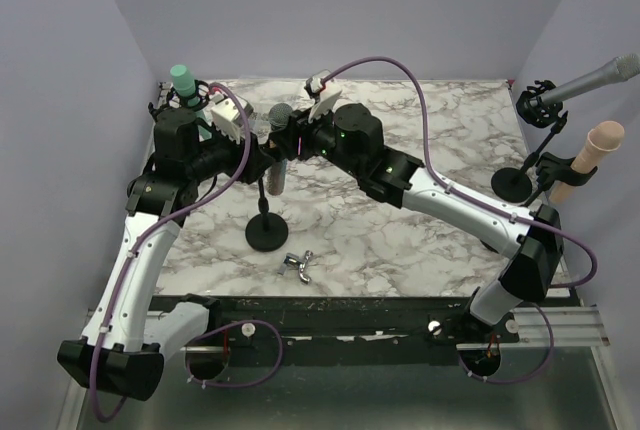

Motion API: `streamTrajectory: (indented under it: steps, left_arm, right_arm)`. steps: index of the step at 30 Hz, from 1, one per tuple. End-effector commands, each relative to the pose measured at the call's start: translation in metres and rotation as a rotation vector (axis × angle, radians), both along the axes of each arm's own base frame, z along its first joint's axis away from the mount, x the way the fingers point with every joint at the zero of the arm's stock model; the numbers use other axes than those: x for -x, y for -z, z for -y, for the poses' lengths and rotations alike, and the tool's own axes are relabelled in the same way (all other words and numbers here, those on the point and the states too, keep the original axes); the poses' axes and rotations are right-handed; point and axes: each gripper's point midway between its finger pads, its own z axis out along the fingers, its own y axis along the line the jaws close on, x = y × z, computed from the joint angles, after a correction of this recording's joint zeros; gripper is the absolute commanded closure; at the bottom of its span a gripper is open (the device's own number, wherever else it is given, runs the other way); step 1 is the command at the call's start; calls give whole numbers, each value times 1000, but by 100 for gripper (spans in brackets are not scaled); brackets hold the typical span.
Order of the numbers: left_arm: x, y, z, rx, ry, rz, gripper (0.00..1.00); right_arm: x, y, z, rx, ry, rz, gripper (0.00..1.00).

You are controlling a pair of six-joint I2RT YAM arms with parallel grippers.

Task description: Remove the microphone from the stand

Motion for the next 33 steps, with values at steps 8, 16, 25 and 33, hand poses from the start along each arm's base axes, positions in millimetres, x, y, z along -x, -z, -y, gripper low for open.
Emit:
streamTrajectory:
  steps: [8, 16, 25, 33]
  left_arm:
    - [-2, -8, -2, -12, -9, 42, 100]
    - [-6, -13, -13, -25, -82, 85, 100]
    - [-7, -27, -32, -30, -198, 179, 100]
    - [-8, -38, -48, -4, -305, 255, 100]
  right_arm:
    - [-13, -25, 1, -37, 24, 36, 99]
    - [-32, -50, 29, -53, 207, 59, 99]
    - [-32, -59, 83, -68, 397, 73, 99]
    - [-19, -18, 112, 1, 435, 64, 99]
